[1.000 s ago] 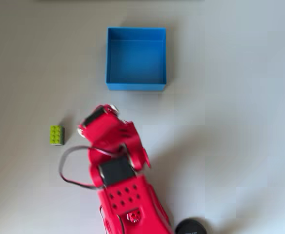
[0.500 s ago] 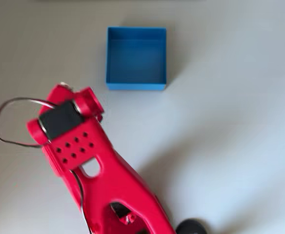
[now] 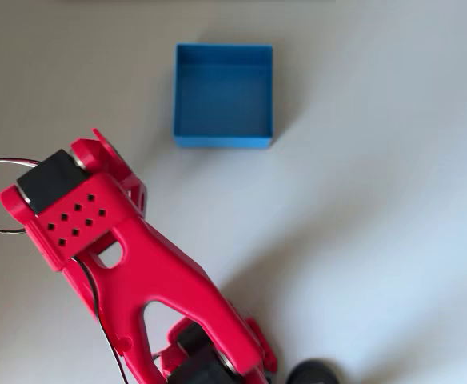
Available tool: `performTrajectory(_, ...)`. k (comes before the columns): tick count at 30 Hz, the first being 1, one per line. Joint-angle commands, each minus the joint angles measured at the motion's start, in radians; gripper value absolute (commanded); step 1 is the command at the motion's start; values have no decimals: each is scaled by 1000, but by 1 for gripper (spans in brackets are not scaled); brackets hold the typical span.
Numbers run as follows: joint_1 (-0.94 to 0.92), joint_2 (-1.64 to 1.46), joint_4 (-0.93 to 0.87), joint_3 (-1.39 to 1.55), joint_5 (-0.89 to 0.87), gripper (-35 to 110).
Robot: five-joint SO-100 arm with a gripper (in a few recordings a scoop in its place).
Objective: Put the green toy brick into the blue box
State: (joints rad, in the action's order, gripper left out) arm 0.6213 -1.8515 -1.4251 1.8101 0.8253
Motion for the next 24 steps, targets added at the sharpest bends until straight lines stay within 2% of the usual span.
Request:
performTrajectory(1, 40, 38, -17, -37, 31, 30)
performTrajectory(24, 101, 339, 94, -107, 26, 30)
